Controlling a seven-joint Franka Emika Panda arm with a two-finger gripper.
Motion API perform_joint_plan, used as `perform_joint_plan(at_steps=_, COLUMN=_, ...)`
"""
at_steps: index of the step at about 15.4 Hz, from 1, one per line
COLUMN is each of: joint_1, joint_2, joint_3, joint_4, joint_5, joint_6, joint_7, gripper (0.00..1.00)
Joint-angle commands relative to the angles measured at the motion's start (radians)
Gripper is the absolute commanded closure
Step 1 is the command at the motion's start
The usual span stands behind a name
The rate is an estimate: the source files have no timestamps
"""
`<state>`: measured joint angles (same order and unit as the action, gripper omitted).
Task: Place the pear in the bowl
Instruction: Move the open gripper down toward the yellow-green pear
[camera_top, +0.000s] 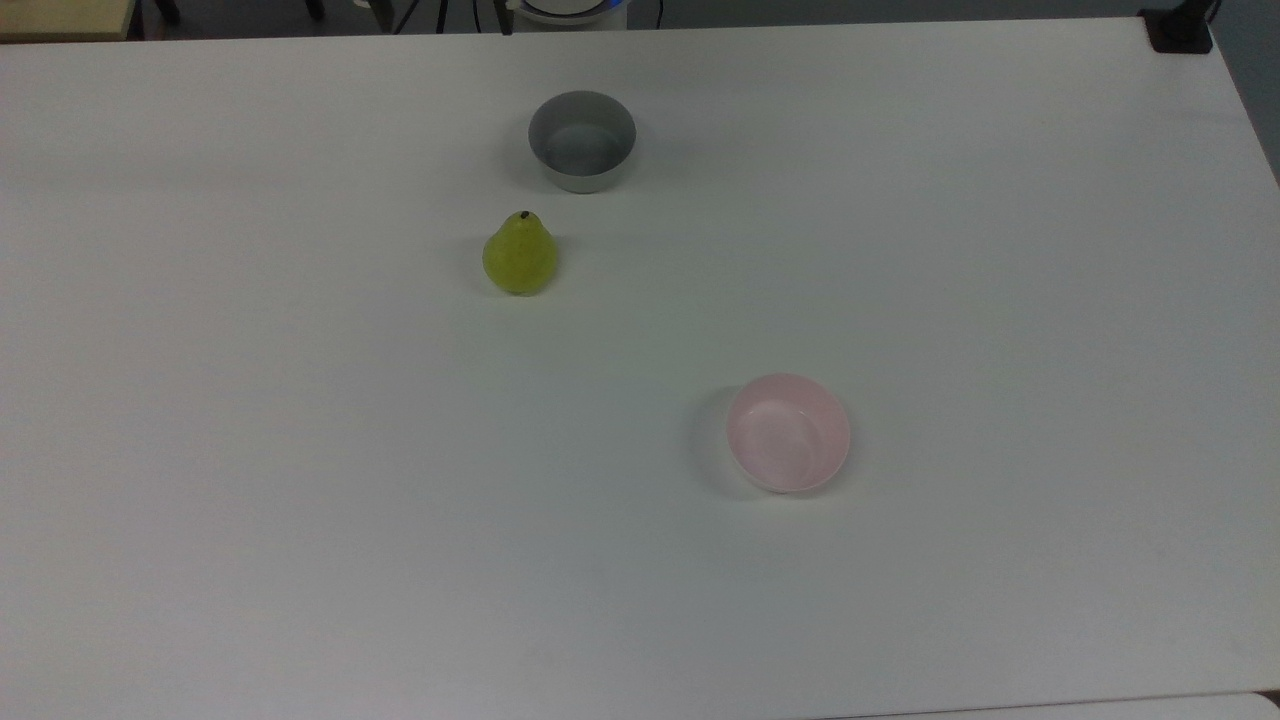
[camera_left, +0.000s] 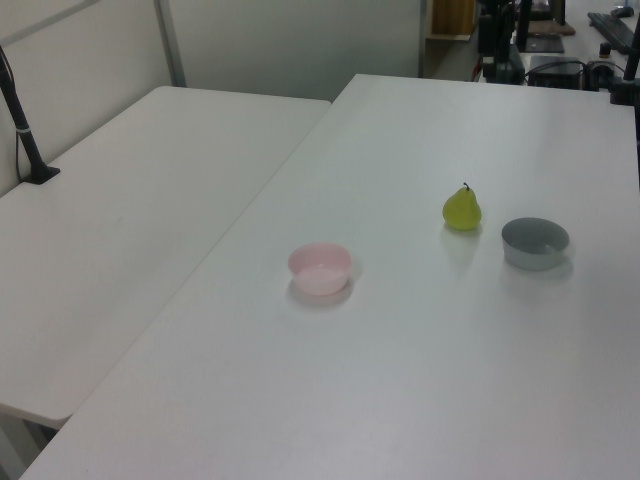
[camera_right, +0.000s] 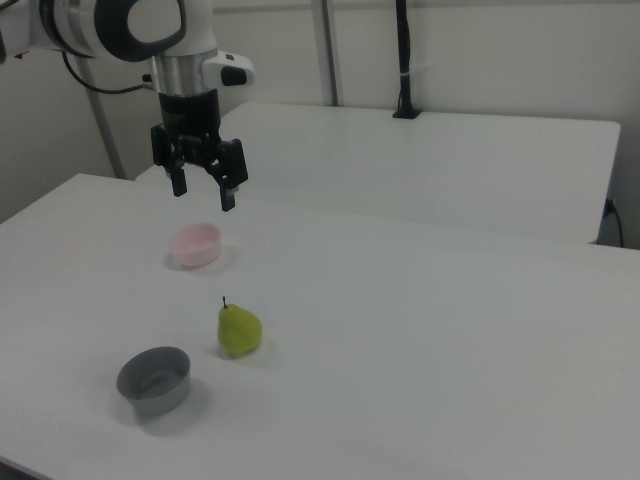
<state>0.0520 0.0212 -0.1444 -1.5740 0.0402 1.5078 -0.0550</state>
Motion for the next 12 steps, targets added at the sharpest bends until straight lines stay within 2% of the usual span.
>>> perform_joint_plan(at_steps=1, joint_1=0.000, joint_2=0.014, joint_3=-0.006, joint_4=0.017, joint_5=0.015, joint_6=0.011, joint_7=-0.013, gripper=0.00)
perform_joint_plan(at_steps=12, joint_1=0.015, joint_2=0.065, joint_3=0.009, joint_4=0.015, joint_5=0.012, joint_6=0.054, joint_7=-0.025, gripper=0.00)
